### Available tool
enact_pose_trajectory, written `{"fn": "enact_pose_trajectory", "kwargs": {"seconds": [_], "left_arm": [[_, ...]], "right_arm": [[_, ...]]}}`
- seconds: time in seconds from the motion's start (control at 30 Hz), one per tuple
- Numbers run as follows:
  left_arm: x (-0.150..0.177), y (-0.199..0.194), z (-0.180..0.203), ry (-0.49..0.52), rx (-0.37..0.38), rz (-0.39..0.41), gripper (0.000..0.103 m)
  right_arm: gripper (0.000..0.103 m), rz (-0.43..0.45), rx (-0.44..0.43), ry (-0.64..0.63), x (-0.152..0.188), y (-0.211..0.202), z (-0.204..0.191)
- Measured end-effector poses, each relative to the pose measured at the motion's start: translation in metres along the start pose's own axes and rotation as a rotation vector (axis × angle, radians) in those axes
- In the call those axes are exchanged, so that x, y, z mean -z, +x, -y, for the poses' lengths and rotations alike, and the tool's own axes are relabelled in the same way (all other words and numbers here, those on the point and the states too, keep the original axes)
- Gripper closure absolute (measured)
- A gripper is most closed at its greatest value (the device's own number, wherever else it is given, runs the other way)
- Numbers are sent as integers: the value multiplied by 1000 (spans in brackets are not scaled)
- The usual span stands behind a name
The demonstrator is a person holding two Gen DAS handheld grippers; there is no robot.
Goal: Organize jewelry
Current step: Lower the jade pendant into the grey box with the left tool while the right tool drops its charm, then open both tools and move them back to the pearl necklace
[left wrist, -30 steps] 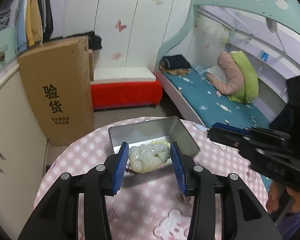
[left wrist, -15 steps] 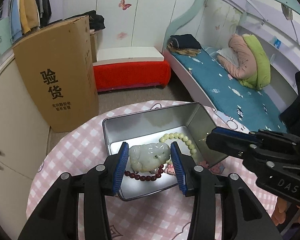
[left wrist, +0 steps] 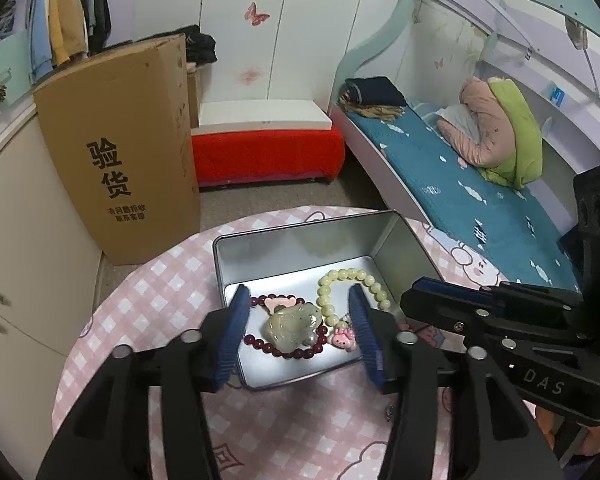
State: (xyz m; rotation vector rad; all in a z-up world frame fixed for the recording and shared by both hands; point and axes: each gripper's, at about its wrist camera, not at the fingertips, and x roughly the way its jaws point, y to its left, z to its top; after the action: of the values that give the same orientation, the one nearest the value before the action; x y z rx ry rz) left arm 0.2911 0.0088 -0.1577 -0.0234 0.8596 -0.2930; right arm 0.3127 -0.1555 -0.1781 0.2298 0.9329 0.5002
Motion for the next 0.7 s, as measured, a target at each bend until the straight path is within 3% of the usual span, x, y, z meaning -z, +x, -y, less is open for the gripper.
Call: {"fn": "enact_pose_trajectory", "kwargs": {"seconds": [0.1,0.27,0.33,0.43,0.7], "left_arm": [[2,-11,2,-2,-4,27,44],[12,-33,2,-14,-15,70,43],[19,-42,3,-22,-11,85,43],[31,-53,7,-30,4,102,43],[70,-47,39,27,54,58,43]], "right_arm": [[89,12,6,1,4,-8,0],[86,59,49,-27,16,-35,-5],[74,78,69,-35,23,-46,-5],[70,95,113,-42,40,-60,-1],[69,59,146,9,90,-67,24]]}}
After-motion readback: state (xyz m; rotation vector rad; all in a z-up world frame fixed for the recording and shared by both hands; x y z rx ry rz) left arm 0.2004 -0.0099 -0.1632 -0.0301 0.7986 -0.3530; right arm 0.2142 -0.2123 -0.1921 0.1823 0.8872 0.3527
